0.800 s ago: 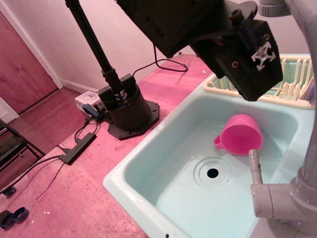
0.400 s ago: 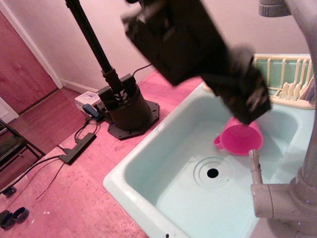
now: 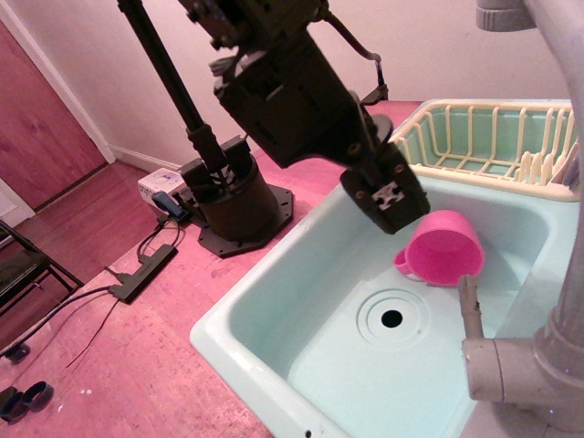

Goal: Flip cup upright

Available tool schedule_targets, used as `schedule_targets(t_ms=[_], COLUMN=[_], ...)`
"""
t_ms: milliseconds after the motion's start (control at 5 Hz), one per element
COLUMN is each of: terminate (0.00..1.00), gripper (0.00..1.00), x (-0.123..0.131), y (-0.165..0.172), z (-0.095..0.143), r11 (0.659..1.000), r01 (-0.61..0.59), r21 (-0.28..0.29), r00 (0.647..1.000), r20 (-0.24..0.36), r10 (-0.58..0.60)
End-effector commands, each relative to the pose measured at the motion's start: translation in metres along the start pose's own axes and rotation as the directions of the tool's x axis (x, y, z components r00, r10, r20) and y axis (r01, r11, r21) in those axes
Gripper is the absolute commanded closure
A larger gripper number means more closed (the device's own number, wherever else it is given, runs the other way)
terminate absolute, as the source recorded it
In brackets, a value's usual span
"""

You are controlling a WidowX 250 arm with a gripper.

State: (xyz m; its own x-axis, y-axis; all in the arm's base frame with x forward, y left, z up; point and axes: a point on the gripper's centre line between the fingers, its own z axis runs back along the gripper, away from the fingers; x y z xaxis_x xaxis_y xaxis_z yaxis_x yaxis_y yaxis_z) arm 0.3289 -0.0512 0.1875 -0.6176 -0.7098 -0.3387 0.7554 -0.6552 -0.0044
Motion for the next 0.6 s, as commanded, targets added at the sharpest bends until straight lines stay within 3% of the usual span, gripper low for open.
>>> schedule_targets(t_ms=[0, 400], terminate=[0.0, 0.0], gripper=[0.0, 0.0], x=[-0.024, -0.069], y=[-0.007, 0.005], z=[-0.001, -0.018], r11=[0.996, 0.965], r01=[0.059, 0.257], r21=[0.065, 0.06], r00=[0.998, 0.966], r20=[-0.033, -0.034], r10=[-0.057, -0.255])
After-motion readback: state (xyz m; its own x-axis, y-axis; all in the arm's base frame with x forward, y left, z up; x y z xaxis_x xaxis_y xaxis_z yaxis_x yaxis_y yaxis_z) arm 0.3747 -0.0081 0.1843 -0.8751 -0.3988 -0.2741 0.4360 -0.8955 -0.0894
